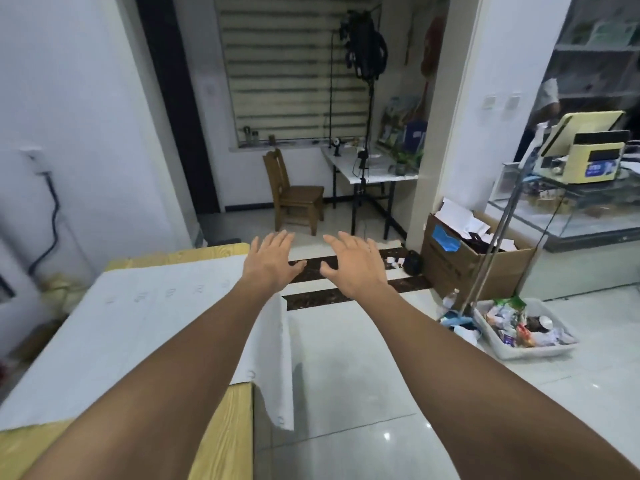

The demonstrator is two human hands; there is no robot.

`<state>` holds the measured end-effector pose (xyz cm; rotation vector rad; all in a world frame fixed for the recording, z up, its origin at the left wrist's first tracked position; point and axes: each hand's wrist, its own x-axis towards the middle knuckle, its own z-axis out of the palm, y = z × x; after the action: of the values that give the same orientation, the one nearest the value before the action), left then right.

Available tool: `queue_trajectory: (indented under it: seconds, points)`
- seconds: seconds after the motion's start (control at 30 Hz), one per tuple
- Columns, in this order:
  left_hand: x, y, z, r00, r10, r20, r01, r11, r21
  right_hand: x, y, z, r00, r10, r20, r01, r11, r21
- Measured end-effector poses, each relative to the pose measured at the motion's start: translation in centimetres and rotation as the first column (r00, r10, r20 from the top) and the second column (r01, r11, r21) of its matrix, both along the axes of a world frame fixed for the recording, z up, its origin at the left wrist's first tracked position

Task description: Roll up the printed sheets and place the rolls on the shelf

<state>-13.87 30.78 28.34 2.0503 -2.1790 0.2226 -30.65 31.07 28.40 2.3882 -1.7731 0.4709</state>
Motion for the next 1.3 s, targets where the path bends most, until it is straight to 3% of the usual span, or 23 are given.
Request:
queue_trajectory:
  seconds: [0.5, 0.77, 1.3]
  points:
    - [-2.8, -3.7, -2.1, 0.961, 0.277, -0.010, -0.276, 0.959, 0.061, -2.4, -7.6, -0.8, 0.960, 0.272, 0.072, -0.275, 0.960, 0.044]
    - [-1.4, -10.8, -5.4, 0.937, 0.348, -0.008, -0.348, 0.937, 0.025, -1.6, -14.6, -3.3, 0.949, 0.300, 0.096, -0.308, 0.948, 0.085]
    - [5.6, -23.9, -6.8, 0.863, 0.502, -0.055, -0.497, 0.864, 0.081, 8.4, -30.1, -3.6, 0.877, 0.476, 0.055, -0.479, 0.875, 0.072]
